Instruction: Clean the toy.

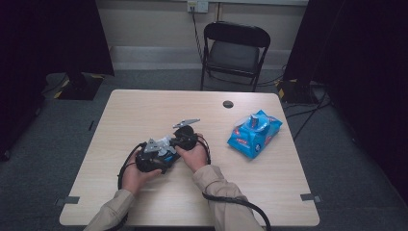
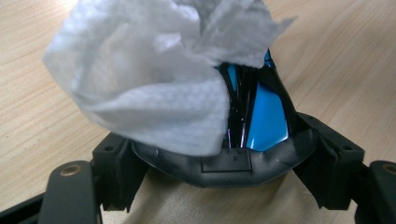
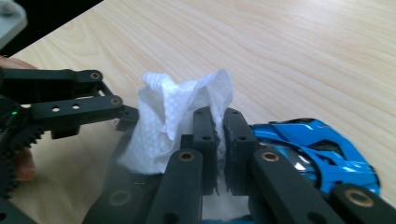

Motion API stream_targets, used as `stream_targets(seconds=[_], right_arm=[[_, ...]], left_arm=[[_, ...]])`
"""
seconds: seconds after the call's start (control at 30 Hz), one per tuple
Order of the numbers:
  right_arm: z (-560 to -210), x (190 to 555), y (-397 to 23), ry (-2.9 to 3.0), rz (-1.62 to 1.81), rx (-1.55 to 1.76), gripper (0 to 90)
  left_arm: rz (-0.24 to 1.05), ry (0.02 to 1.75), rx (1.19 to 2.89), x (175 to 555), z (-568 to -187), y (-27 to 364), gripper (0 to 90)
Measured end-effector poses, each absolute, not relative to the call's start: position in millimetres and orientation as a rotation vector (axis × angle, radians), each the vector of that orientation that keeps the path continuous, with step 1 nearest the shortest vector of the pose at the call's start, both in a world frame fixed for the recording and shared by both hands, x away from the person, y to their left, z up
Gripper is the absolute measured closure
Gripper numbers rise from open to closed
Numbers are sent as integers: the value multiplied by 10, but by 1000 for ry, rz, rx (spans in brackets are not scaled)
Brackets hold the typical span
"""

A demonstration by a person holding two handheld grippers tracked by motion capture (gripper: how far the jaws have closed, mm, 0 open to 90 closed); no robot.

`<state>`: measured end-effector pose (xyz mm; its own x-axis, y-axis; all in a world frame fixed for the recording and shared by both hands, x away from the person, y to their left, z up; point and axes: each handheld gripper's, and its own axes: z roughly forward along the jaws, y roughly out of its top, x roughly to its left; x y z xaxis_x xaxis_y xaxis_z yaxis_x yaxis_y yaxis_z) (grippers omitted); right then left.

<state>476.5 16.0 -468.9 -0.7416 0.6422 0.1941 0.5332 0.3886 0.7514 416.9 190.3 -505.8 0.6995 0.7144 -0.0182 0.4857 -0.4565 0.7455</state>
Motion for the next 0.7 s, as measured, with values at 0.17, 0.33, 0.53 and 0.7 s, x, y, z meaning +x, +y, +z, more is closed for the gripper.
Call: stream_targets(seconds=[0.17,0.33,0.53,0.7], right_arm=[[-4690,4807,106,2475,1278,1102,854],[-4697,4862,44,2440,1253,1129,854],[-4741,4935,-76,2399,1217,1165,853],[-4767,4969,-172,2377,1195,1189,852]], left_arm=[[385,912,2145,4169,-5058,1903,242],[385,912,2145,4169,-5058,1903,242],[385,913,2145,4168,-5058,1903,242],[384,912,2145,4169,-5058,1903,242]])
